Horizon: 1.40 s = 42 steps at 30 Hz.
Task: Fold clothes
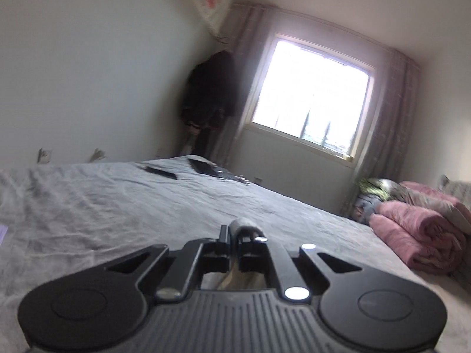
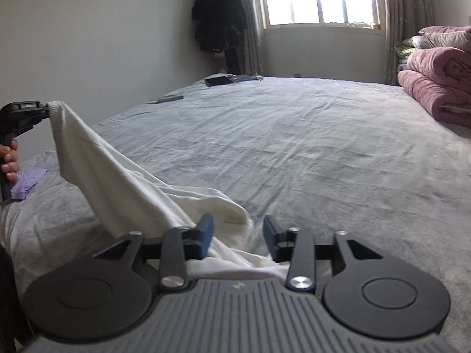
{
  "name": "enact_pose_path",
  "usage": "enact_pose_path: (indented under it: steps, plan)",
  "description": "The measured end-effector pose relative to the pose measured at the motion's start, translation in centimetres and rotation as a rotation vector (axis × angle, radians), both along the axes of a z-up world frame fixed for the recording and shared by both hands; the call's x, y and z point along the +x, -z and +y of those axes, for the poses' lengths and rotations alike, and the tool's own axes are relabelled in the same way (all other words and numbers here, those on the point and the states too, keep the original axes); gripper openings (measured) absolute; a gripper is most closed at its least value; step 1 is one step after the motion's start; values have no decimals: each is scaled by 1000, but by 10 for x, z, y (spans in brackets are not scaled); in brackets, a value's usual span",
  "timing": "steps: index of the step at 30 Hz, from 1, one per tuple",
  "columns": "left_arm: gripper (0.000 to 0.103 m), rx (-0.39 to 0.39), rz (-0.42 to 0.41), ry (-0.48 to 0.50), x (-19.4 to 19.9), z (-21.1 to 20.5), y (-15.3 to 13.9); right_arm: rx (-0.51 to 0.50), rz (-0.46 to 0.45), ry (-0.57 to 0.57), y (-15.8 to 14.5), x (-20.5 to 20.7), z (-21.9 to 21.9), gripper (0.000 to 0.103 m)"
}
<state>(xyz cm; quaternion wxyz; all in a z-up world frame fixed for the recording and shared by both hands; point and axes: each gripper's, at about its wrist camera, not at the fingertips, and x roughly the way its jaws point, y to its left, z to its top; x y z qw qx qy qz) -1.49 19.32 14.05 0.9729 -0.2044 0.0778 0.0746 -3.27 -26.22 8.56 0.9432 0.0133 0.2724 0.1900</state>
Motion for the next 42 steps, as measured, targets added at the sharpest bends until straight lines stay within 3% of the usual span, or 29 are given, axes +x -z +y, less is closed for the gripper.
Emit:
enact_pose_path:
  steps: [1, 3, 6, 8, 10, 15, 17, 18, 20, 21, 22, 23, 27, 29, 31, 33, 34, 36, 39, 42]
  plan:
    - [4, -73, 4, -37, 1, 13, 8, 4, 27, 16, 4, 3, -2, 63]
    - [4, -145, 45, -38, 7, 24, 19, 14, 82, 46, 13, 8, -6, 63]
    - [4, -105, 83, -21, 12, 15, 23, 64, 154, 58, 24, 14, -11, 63]
    - [4, -55, 67, -12, 9, 8, 20, 114, 200, 51, 31, 19, -9, 63]
    - [4, -54, 55, -1, 5, 7, 19, 159, 240, 53, 38, 23, -7, 63]
    - [4, -202, 29, -15, 4, 20, 28, 256, 250, 108, 54, 40, -2, 63]
    - [4, -209, 23, -16, 4, 20, 28, 308, 267, 104, 60, 47, 3, 63]
    - [4, -202, 24, -19, 4, 19, 28, 318, 277, 91, 63, 50, 8, 61]
    - [4, -183, 36, -26, 6, 17, 28, 278, 281, 76, 68, 52, 21, 30]
    - [4, -178, 42, -31, 6, 16, 29, 190, 255, 75, 66, 50, 31, 19]
    - [4, -175, 47, -36, 7, 16, 29, 134, 213, 85, 61, 47, 35, 16]
    - [4, -177, 46, -40, 7, 17, 29, 82, 170, 97, 55, 43, 38, 15]
    - [5, -194, 37, -37, 6, 21, 29, -122, -163, 223, 2, 13, 30, 13]
    - [5, -203, 39, 1, 8, 18, 30, -132, -311, 283, -24, -4, 17, 13]
    - [5, -185, 70, 60, 16, 9, 32, -149, -362, 332, -35, -13, 6, 13]
    - [15, -124, 152, 118, 30, -5, 37, -176, -296, 354, -28, -6, -7, 13]
    - [20, -85, 202, 135, 37, -13, 41, -165, -215, 369, -18, 3, -16, 14]
    - [47, -12, 295, 154, 50, -25, 53, -125, -53, 407, 4, 19, -36, 15]
    - [56, -14, 321, 147, 51, -26, 59, -68, 12, 466, 13, 23, -55, 17]
    - [73, -41, 284, 116, 44, -14, 55, -65, -18, 456, 5, 22, -46, 21]
